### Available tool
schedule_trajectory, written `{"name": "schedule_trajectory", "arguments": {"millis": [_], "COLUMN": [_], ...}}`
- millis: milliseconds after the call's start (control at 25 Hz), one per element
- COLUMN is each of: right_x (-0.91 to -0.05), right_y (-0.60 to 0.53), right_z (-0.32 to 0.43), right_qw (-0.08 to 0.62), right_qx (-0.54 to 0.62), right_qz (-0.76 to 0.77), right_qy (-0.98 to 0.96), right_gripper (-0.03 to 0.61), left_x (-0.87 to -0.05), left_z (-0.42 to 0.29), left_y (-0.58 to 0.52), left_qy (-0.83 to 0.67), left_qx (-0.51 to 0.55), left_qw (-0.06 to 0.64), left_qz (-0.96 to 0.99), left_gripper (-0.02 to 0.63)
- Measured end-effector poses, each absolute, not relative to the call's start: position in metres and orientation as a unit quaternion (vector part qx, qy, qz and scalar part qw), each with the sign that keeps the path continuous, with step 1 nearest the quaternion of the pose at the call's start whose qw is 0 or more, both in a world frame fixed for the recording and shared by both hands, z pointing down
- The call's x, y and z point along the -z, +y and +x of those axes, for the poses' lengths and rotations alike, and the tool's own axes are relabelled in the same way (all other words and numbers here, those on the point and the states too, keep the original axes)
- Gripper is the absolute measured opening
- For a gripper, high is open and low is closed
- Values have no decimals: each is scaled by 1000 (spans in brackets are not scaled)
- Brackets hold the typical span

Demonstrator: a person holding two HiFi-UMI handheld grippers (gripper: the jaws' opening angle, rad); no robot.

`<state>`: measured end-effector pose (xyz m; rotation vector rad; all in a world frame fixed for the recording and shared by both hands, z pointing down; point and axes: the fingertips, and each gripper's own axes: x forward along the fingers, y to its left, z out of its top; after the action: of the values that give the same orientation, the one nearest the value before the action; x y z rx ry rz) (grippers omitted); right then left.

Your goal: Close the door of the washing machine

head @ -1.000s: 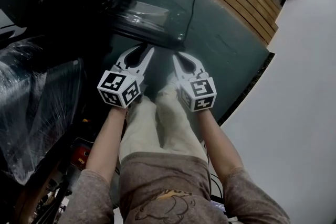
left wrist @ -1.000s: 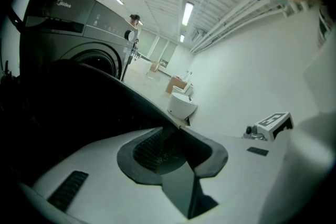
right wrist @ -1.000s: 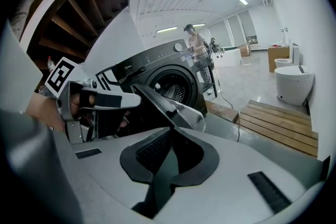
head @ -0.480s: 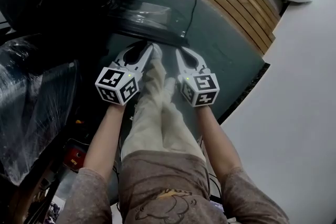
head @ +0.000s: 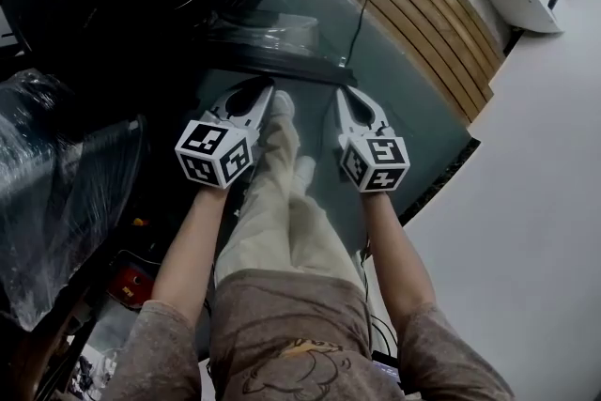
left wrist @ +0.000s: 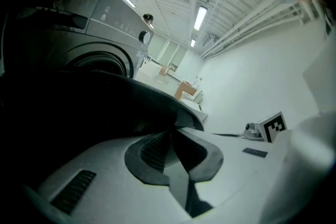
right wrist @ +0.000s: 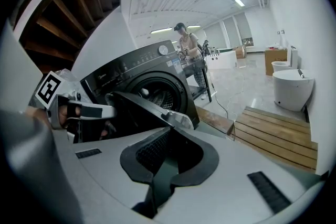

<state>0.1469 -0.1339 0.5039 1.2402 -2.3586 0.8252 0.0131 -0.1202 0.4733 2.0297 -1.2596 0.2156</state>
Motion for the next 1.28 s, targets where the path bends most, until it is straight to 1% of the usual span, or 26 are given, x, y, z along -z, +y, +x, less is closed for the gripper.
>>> {"name": "schedule_trajectory", "arguments": {"millis": [800,1120,1280], "right_x": [-492,-491,-492], "right_y": [-251,-287,-301], "right_z": [135,117,111], "right_qw": [192,182,197], "right_qx": [-271,-263,-257], "right_qz": [423,395,359], "right_qy": [-843,-861,-875], "right_gripper": [9,6,6], "left_x": [-476,-480,-479], "left_z": [-3,-12,-16], "left_y": [-188,-213,-223], "left_qy": [-511,-536,-563], "left_qx": [-75,-68,-58], "left_qw": [384,380,382], "left_qz": [765,751,730], "left_gripper": [15,15,15]}}
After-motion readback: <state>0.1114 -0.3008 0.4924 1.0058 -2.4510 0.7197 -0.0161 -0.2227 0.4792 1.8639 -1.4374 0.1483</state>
